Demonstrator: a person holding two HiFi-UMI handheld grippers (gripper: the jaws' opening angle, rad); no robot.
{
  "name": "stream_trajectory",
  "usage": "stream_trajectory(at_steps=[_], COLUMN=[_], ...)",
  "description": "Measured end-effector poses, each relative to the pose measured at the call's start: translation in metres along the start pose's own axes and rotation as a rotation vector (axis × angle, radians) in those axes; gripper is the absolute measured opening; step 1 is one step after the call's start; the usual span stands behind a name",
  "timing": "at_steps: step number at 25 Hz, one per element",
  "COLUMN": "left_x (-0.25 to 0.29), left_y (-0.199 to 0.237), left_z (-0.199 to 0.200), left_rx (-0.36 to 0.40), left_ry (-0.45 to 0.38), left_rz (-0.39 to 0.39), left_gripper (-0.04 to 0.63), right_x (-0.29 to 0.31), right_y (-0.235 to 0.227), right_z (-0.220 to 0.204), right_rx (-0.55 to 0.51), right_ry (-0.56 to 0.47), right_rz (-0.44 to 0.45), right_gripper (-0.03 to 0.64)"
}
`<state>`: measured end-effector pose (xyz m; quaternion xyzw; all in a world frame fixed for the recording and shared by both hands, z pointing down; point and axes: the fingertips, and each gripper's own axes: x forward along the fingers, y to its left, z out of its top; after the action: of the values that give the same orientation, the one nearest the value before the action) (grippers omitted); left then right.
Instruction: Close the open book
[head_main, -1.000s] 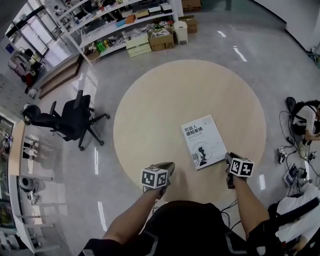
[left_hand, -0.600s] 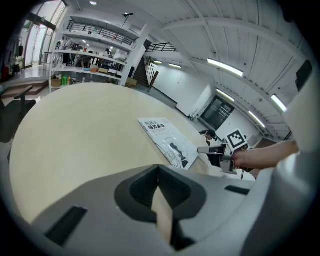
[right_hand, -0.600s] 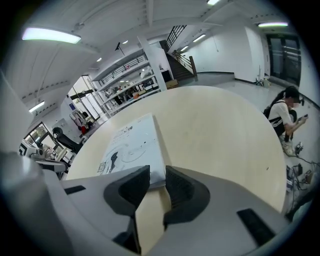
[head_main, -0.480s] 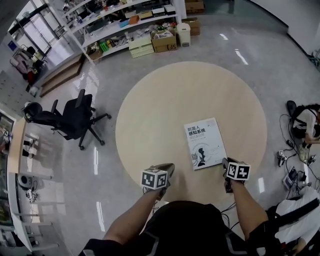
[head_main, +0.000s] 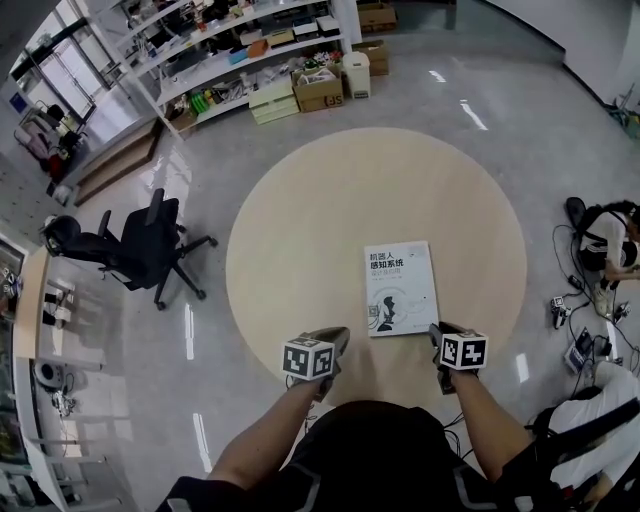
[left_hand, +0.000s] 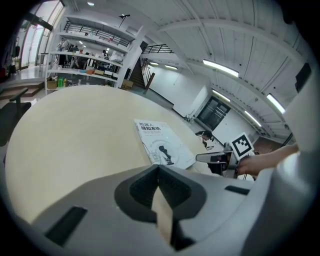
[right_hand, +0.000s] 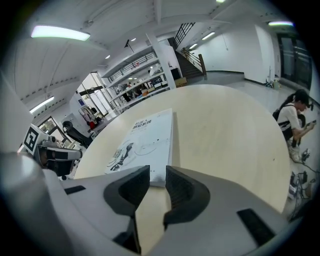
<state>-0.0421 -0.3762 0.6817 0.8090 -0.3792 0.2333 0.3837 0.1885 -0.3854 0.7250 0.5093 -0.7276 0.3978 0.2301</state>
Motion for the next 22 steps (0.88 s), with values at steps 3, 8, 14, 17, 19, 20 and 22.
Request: stream_trajectory(at_steps=[3,8,14,17,19,20,22], left_x=[-0.003,-0.013,-0.027,-0.039,-0.05,-0.057,-0.071], left_y=[-0.002,-0.013,-0.029,-0.037,-0.044,-0.049,-0.059], left_z=[0.008,0.03,0.041,0.049,0.055,0.059,0.066], left_rx=[0.003,0.014,0.04,0.034,0.036,0.042,0.062], left_ry=[-0.024,-0.09,-0.154,-0.204,-0.238,-0.258,-0.307], left_rz=[0.003,-0.005,0.003,0.012,0.014,0.012,0.002], left_gripper=[-0.014,-0.014,-0.014,-0.014,-0.014,-0.014,-0.014], right_x=[-0.014,-0.039,-0.065,-0.078,-0.088,-0.093,-0.102], right_y=[0.005,0.027,0.057,0.067,0.072,0.075,0.079], right_z=[0.028,0.079,0.099,0.107,0.114,0.117,0.119], right_rx=[-0.076,-0.159,-0.232,-0.268,-0.269,-0.27,-0.282], right_ry=[-0.057,-0.151,-0.227,-0.247,-0.267,-0.276,-0.285], right_rz=[0.008,0.065,0.172,0.203,0.223,0.233,0.252], right_gripper=[0.094,0.092,-0.003,-0.003,-0.003,-0.003,-0.003])
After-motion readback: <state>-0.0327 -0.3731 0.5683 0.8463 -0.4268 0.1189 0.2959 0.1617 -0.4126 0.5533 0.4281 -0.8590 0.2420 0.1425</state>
